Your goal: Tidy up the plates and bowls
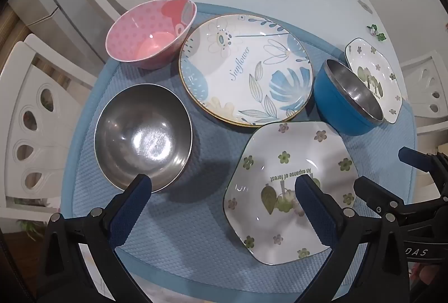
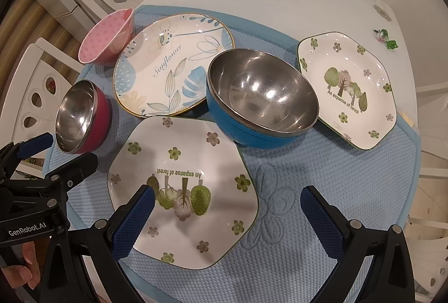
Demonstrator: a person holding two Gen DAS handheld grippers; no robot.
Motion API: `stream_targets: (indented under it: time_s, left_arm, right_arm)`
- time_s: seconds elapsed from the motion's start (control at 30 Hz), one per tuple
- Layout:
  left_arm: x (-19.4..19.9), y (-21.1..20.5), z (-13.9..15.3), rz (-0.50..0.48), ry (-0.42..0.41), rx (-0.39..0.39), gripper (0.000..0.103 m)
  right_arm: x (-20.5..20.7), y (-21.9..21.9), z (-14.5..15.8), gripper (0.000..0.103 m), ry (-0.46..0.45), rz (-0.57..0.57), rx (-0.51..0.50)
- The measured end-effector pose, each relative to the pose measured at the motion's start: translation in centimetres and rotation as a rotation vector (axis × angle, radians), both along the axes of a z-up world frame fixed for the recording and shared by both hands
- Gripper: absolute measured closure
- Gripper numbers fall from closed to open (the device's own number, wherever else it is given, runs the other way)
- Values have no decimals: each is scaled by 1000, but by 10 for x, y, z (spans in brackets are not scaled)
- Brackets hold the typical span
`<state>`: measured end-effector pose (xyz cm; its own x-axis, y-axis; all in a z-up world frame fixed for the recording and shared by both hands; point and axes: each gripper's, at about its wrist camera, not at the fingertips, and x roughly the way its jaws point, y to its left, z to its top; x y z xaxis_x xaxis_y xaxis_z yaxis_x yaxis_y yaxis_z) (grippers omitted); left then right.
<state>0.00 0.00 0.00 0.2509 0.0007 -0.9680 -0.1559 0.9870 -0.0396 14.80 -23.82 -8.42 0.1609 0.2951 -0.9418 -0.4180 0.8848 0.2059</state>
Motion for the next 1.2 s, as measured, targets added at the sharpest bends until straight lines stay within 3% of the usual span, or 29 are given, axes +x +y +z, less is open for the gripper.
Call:
stream_targets:
  time_s: [1.2]
  left_arm:
    - [0, 2, 4, 6, -21, 19, 2]
  right_arm:
    - [1, 0, -1, 0, 10, -11, -2]
